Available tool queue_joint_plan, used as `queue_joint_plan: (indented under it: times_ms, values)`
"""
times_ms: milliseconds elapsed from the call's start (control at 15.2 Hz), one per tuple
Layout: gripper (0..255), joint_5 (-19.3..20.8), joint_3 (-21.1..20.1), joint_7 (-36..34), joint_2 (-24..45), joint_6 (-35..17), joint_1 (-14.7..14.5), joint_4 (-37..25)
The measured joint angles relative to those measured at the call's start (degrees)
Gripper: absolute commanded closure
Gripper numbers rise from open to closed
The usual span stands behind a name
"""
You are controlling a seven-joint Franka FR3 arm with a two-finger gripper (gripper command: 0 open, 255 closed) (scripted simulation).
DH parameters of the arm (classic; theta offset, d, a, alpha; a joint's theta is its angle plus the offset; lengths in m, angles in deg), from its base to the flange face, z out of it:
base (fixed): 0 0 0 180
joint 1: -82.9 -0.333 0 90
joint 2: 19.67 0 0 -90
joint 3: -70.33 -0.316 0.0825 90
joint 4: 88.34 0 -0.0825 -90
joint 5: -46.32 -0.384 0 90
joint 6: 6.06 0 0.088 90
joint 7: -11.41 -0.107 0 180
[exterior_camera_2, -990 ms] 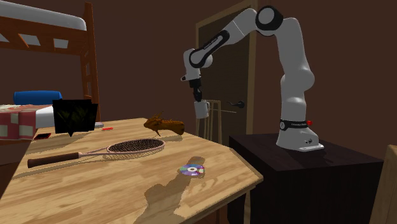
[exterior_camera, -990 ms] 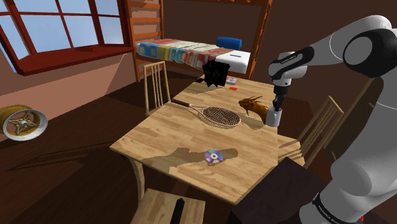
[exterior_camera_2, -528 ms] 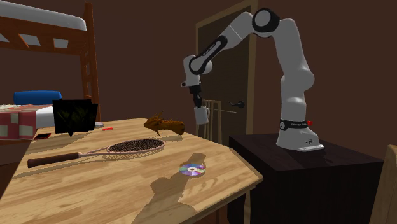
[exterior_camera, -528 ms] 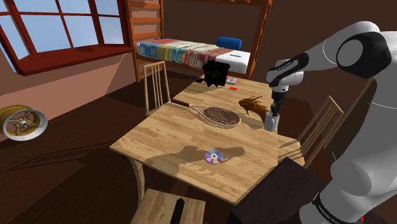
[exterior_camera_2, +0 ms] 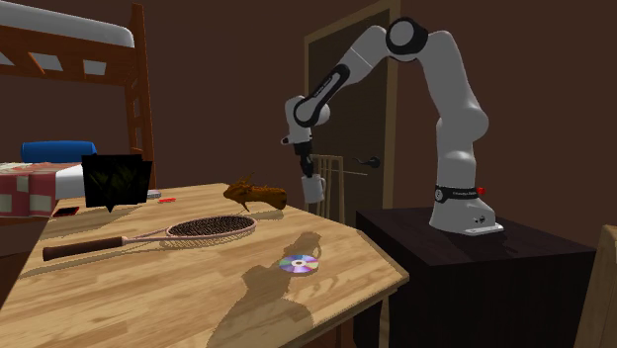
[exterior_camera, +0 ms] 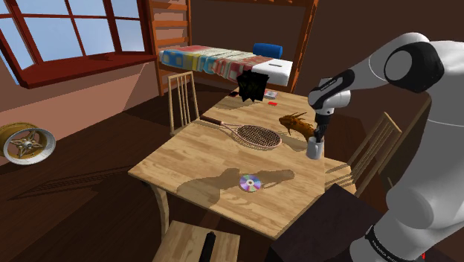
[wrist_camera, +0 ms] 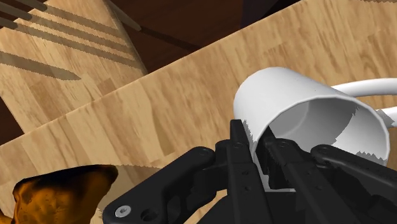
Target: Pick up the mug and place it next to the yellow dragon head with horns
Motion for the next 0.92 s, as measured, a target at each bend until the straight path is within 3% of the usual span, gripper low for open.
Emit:
queue_joint_plan:
  times_ms: [924]
  values:
    - [255, -1.7, -0.9, 0.4, 8.1, -8.6, 0.8, 0.7]
